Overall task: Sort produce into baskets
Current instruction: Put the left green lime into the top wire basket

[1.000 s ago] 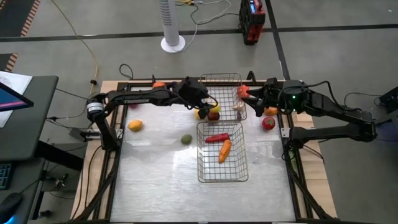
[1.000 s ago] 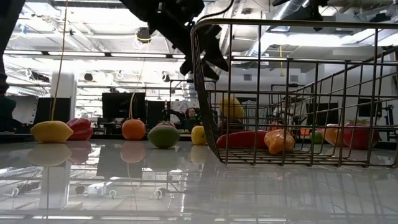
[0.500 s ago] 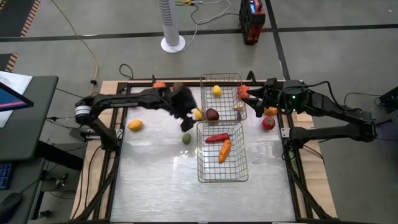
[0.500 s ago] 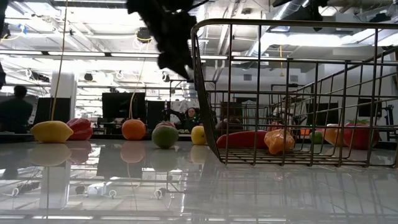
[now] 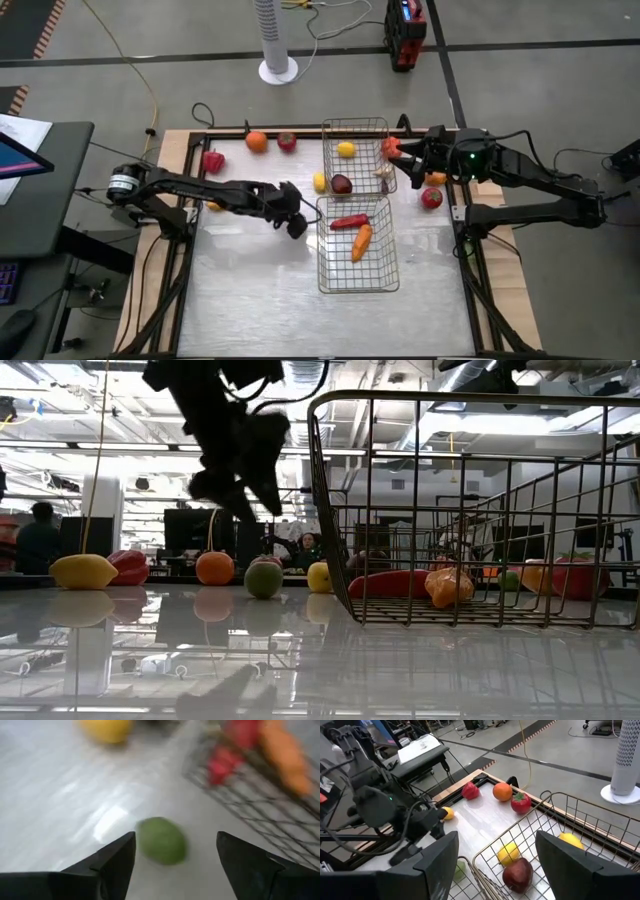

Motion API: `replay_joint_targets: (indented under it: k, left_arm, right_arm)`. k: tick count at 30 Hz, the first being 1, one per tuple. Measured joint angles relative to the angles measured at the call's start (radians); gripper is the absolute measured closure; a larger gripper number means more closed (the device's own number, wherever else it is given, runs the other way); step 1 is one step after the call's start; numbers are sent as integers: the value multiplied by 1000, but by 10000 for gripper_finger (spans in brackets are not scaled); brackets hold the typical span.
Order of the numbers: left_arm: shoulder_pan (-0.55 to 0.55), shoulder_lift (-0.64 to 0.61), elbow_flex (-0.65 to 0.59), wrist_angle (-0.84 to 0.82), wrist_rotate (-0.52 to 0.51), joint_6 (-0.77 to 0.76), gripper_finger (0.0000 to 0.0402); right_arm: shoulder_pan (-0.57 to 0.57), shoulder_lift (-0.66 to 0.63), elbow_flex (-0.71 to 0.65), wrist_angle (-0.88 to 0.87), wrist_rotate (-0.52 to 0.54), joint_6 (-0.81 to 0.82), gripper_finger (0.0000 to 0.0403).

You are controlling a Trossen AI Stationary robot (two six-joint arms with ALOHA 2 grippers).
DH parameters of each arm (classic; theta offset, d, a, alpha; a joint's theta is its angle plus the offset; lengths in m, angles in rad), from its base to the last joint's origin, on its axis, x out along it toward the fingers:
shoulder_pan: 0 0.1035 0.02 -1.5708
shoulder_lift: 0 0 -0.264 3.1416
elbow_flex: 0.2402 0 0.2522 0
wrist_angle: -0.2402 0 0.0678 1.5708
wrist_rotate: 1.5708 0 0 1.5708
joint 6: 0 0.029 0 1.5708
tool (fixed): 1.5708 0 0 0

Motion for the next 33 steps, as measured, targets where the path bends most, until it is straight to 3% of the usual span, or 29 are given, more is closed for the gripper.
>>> replay_joint_targets:
  k: [5, 11, 24, 33]
  left_arm:
    - [-4, -1, -74, 59, -40, -138, 83]
    - [-3, -1, -169, 223, -55, -190, 39]
    - [-2, 151, -174, 232, -75, -192, 35]
    - [-1, 145, -168, 151, -24, -158, 42]
  right_arm:
    - [0, 0, 0, 0, 0, 5, 112]
    - [0, 0, 0, 0, 0, 8, 112]
    - [10, 0, 0, -2, -8, 13, 112]
    - [13, 0, 0, -4, -9, 19, 112]
